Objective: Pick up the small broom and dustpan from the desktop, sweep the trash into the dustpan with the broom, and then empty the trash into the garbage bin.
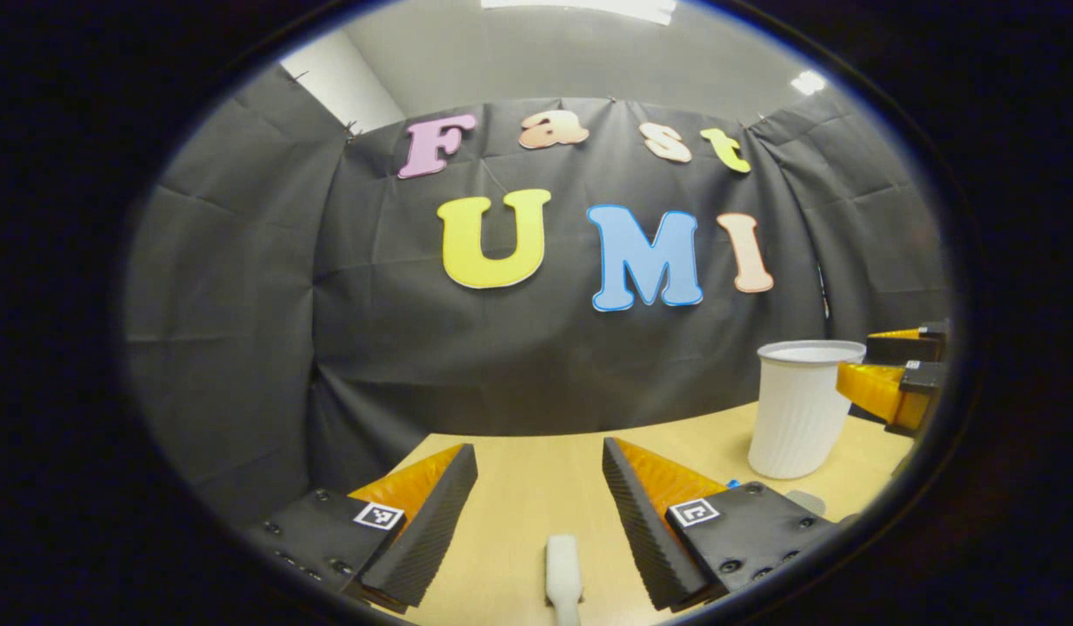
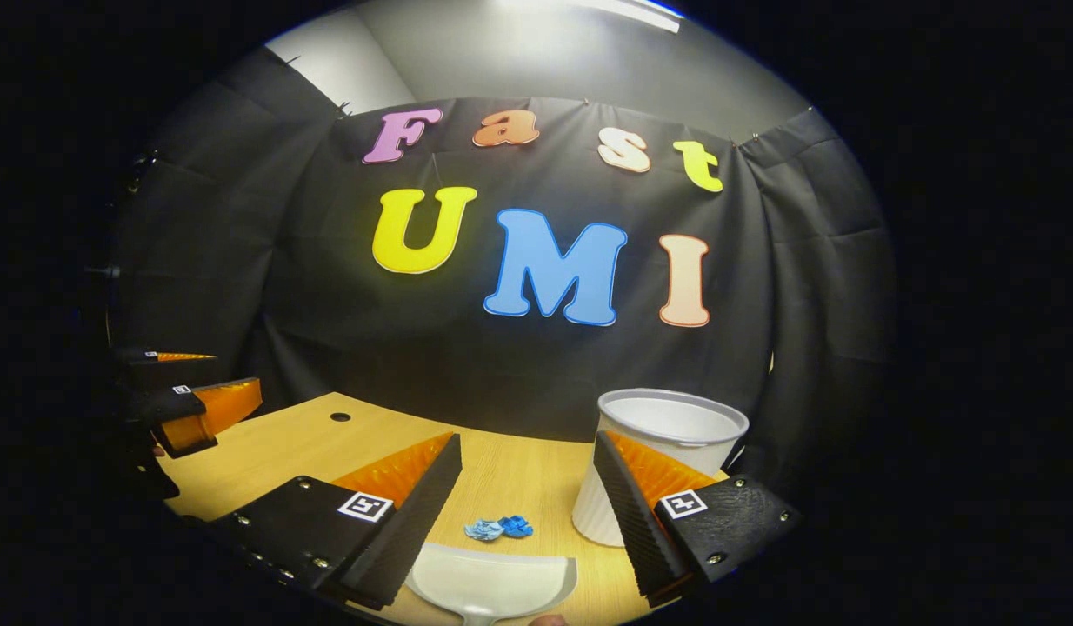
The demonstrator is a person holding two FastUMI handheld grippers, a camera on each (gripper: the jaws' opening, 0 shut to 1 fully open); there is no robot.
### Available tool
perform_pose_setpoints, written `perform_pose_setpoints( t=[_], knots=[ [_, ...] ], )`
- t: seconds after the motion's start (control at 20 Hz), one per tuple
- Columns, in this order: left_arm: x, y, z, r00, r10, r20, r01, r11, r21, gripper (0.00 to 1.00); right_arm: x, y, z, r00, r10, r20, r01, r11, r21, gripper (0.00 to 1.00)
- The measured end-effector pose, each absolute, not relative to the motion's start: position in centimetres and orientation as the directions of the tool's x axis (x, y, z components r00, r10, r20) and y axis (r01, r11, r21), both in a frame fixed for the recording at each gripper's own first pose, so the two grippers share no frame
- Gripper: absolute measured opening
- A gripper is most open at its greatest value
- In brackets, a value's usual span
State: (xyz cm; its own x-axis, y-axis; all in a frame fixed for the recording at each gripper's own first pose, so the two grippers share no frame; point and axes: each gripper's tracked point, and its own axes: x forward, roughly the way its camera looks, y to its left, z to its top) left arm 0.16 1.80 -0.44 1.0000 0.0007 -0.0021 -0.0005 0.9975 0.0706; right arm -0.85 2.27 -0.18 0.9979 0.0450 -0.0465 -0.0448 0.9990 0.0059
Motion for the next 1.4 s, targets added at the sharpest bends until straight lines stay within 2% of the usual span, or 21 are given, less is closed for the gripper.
perform_pose_setpoints(
  t=[0.25,0.3,0.35,0.4,0.7,0.75,0.8,0.95,1.15,1.4],
  knots=[
    [0.8,0.9,-1.0,0.999,-0.040,-0.013,0.041,0.996,0.076,0.97,-0.9,1.9,-1.6,0.993,0.033,-0.110,-0.031,0.999,0.016,0.96],
    [1.0,0.9,-1.4,0.999,-0.042,-0.023,0.044,0.996,0.080,0.95,-0.9,1.9,-2.3,0.990,0.033,-0.138,-0.030,0.999,0.019,0.96],
    [1.0,0.7,-2.1,0.998,-0.049,-0.043,0.053,0.995,0.082,0.97,-1.1,2.1,-3.1,0.985,0.037,-0.171,-0.033,0.999,0.025,0.96],
    [1.1,0.6,-2.7,0.997,-0.056,-0.062,0.061,0.995,0.080,0.94,-1.2,2.2,-3.9,0.978,0.044,-0.203,-0.038,0.999,0.032,0.96],
    [1.5,0.6,-7.2,0.973,-0.095,-0.209,0.111,0.992,0.065,0.92,-2.2,2.7,-7.6,0.932,0.062,-0.357,-0.043,0.997,0.062,0.96],
    [1.6,0.7,-8.3,0.965,-0.099,-0.244,0.118,0.991,0.064,0.97,-2.3,2.7,-8.3,0.924,0.064,-0.378,-0.044,0.997,0.063,0.96],
    [1.7,0.8,-9.2,0.958,-0.100,-0.269,0.121,0.990,0.066,0.97,-2.5,2.8,-8.8,0.912,0.068,-0.405,-0.046,0.997,0.063,0.96],
    [1.6,0.6,-12.2,0.921,-0.117,-0.371,0.149,0.987,0.058,0.95,-3.6,2.9,-10.9,0.880,0.074,-0.470,-0.053,0.997,0.058,0.96],
    [0.8,0.7,-16.3,0.851,-0.126,-0.510,0.146,0.989,0.000,0.98,-4.8,3.0,-13.3,0.824,0.082,-0.561,-0.056,0.996,0.064,0.96],
    [-0.8,0.7,-20.7,0.721,-0.135,-0.680,0.119,0.990,-0.071,0.95,-6.5,3.2,-16.3,0.715,0.110,-0.690,-0.029,0.991,0.127,0.96]
  ],
)
